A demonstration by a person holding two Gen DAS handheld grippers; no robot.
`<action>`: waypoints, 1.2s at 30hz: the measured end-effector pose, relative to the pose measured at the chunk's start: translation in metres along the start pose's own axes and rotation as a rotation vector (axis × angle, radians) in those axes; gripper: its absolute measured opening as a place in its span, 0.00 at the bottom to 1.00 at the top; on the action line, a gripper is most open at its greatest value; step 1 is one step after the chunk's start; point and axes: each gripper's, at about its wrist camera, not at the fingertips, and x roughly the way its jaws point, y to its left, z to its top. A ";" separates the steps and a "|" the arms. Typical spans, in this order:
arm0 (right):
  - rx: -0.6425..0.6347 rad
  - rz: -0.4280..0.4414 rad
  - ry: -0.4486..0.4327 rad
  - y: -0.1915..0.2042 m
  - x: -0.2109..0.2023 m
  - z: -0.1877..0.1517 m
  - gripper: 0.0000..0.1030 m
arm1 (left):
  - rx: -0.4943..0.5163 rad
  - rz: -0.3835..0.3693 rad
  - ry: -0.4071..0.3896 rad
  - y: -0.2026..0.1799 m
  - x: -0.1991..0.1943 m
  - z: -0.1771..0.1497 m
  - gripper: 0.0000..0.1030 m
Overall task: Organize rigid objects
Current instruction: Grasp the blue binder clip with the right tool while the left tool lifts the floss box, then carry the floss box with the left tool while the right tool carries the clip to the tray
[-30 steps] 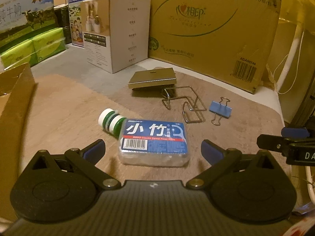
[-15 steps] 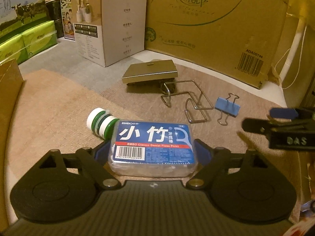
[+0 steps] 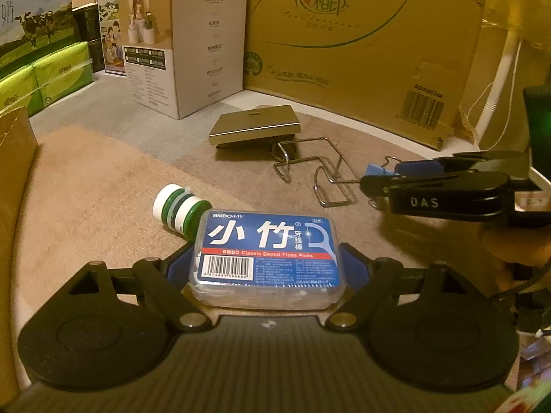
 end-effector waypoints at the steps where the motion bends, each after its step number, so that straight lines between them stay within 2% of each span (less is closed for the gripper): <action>1: 0.000 0.006 0.002 0.001 0.000 0.000 0.44 | -0.001 -0.003 0.002 0.000 -0.001 -0.001 0.82; 2: 0.002 0.007 0.005 0.002 -0.002 0.000 0.37 | -0.002 -0.007 0.002 -0.001 -0.002 -0.002 0.82; 4: 0.013 0.014 0.017 0.004 -0.007 -0.001 0.35 | -0.003 -0.015 0.004 -0.002 -0.005 -0.004 0.82; 7: 0.028 0.014 0.029 0.008 -0.018 -0.005 0.27 | 0.012 -0.009 0.002 -0.004 -0.014 -0.011 0.82; 10: 0.044 0.020 0.036 0.017 -0.035 -0.014 0.23 | 0.002 -0.006 0.009 -0.001 -0.024 -0.019 0.82; 18: 0.069 0.062 0.062 0.044 -0.068 -0.039 0.23 | -0.031 0.006 0.025 0.009 -0.048 -0.037 0.82; 28: 0.044 0.043 0.034 0.045 -0.054 -0.035 0.27 | -0.040 0.005 0.015 0.011 -0.059 -0.040 0.82; 36: 0.051 0.034 0.041 0.049 -0.064 -0.038 0.22 | -0.034 -0.003 0.007 0.009 -0.067 -0.041 0.82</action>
